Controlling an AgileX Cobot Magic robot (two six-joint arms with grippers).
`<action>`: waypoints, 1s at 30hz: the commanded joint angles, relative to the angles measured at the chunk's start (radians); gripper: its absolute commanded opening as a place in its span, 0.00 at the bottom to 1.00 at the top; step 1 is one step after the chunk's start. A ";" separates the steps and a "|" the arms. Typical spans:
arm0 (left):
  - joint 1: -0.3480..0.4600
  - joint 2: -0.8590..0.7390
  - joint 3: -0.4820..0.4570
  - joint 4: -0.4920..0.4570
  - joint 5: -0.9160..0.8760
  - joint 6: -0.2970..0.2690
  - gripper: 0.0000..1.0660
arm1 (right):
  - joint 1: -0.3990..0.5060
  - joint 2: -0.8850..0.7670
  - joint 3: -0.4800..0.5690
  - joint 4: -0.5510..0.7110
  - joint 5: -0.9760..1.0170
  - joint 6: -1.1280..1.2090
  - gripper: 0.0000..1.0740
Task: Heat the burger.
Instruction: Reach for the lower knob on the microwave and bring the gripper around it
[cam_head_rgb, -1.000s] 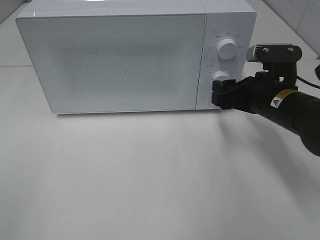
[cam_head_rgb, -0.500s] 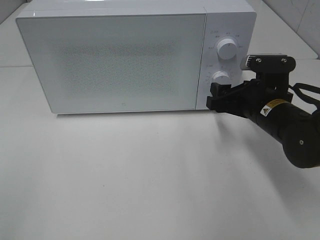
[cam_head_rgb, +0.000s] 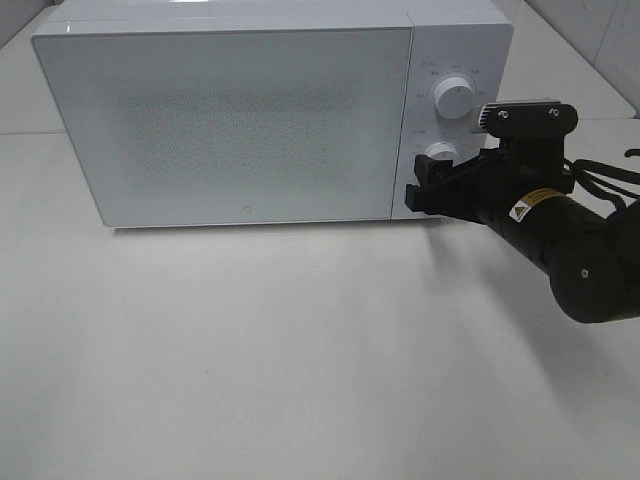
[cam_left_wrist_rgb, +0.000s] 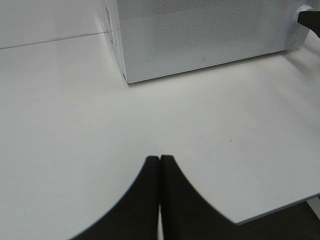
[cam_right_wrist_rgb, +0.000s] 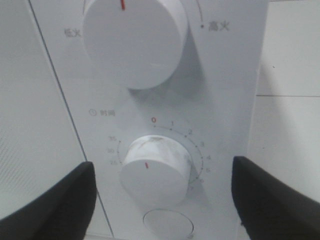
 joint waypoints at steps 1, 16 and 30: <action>0.003 -0.020 0.003 -0.003 -0.010 -0.002 0.00 | 0.004 -0.004 -0.014 -0.005 -0.017 -0.012 0.69; 0.003 -0.020 0.003 -0.003 -0.010 -0.002 0.00 | 0.004 -0.004 -0.061 0.005 0.010 -0.024 0.68; 0.003 -0.020 0.003 -0.003 -0.010 -0.002 0.00 | 0.004 -0.004 -0.065 0.024 0.064 -0.028 0.54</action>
